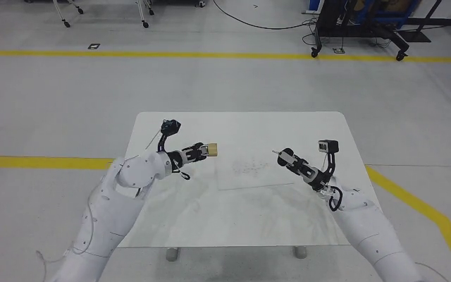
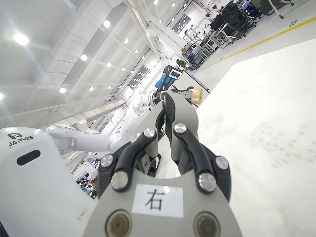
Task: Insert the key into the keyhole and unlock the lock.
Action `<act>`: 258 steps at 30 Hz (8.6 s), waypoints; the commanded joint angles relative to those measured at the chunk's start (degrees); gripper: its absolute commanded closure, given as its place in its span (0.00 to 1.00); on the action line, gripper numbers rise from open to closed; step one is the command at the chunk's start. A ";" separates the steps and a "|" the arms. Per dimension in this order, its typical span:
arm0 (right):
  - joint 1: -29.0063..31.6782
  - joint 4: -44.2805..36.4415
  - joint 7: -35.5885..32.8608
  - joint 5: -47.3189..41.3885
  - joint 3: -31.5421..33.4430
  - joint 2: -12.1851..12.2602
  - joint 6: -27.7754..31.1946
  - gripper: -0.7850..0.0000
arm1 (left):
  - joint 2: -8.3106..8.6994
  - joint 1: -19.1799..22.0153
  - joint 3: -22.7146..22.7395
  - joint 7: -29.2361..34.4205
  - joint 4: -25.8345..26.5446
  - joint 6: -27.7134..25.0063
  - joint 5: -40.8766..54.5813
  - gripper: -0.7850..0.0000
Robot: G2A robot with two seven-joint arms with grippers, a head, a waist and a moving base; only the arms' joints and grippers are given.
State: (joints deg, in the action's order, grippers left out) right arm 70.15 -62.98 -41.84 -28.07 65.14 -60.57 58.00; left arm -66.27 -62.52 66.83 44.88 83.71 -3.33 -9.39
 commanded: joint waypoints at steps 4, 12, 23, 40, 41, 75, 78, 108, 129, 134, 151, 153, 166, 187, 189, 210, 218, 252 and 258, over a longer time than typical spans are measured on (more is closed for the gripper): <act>0.00 0.00 0.00 0.00 0.00 0.00 0.00 1.00 | -0.01 -0.04 0.03 0.54 0.01 -0.09 0.64 1.00; -2.26 1.34 2.34 -2.29 -3.03 -1.44 -3.41 1.00 | -0.63 -2.19 1.27 2.13 -3.07 -2.40 17.16 1.00; -15.40 10.15 2.02 -7.49 -12.16 -6.73 -6.73 1.00 | -2.67 4.51 -7.18 7.79 -11.65 -9.55 18.41 1.00; -23.89 20.78 -2.19 -10.00 -21.41 -14.16 -8.66 1.00 | -2.79 7.35 -6.22 14.56 -17.15 -9.72 27.50 1.00; -24.21 21.21 -2.78 -10.27 -21.66 -14.49 -8.67 1.00 | -2.83 7.54 -6.32 14.68 -17.40 -9.78 27.68 1.00; -19.10 18.82 -9.63 -16.26 -16.64 -14.72 -14.91 1.00 | -5.79 12.62 -9.89 0.52 -25.71 9.94 34.80 1.00; -18.85 18.45 -9.51 -16.13 -16.45 -14.61 -15.14 1.00 | -5.79 12.62 -9.89 0.52 -25.71 9.94 34.80 1.00; -6.88 -7.43 24.44 19.53 -13.50 -13.00 -31.50 1.00 | -7.62 12.72 -7.36 -7.26 -27.36 1.48 40.19 1.00; -6.15 -7.55 31.05 22.86 -12.06 -14.42 -35.83 1.00 | -7.83 11.87 -6.38 -6.23 -26.04 2.45 38.60 1.00; -6.41 -7.10 30.93 22.70 -12.38 -14.93 -36.31 1.00 | -7.93 11.85 -6.25 -6.18 -26.15 2.26 38.29 1.00; -6.39 -6.94 33.77 27.84 -13.65 -16.41 -36.79 1.00 | -8.25 11.73 -5.80 -6.85 -26.16 2.70 37.12 1.00; -6.51 -6.78 34.26 27.92 -13.44 -16.56 -36.88 1.00 | -8.25 11.66 -5.72 -6.76 -26.02 2.67 36.85 1.00; -7.42 -5.79 35.68 29.45 -12.75 -17.50 -38.46 1.00 | -8.40 11.47 -5.87 -5.09 -25.31 2.22 35.42 1.00; -6.97 -6.36 34.23 29.97 -10.56 -18.25 -38.91 0.00 | -8.81 11.91 -5.14 -5.86 -26.60 3.31 35.69 1.00; -6.91 -6.45 34.05 29.97 -10.39 -18.31 -38.87 0.00 | -8.83 11.90 -5.07 -5.95 -26.63 3.39 35.60 1.00; 1.92 -23.10 12.06 18.41 0.21 -15.14 -29.73 1.00 | -10.08 15.04 -4.19 4.51 -35.76 21.07 49.57 1.00; 1.19 -21.50 11.18 22.57 -1.07 -15.08 -29.16 1.00 | -11.04 16.43 -4.82 11.00 -40.24 26.17 56.23 1.00; -1.14 -17.03 21.69 30.53 -2.83 -16.00 -33.00 0.00 | -11.55 17.72 -5.25 10.42 -41.65 16.22 53.67 1.00; 0.25 -17.60 22.20 23.02 -2.59 -16.29 -34.22 0.00 | -11.14 16.42 -4.75 9.03 -38.41 10.50 50.69 1.00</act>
State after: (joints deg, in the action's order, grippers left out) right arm 69.27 -80.14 -19.93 2.21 62.39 -76.65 24.78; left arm -77.53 -45.74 61.86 54.39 44.64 8.55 41.91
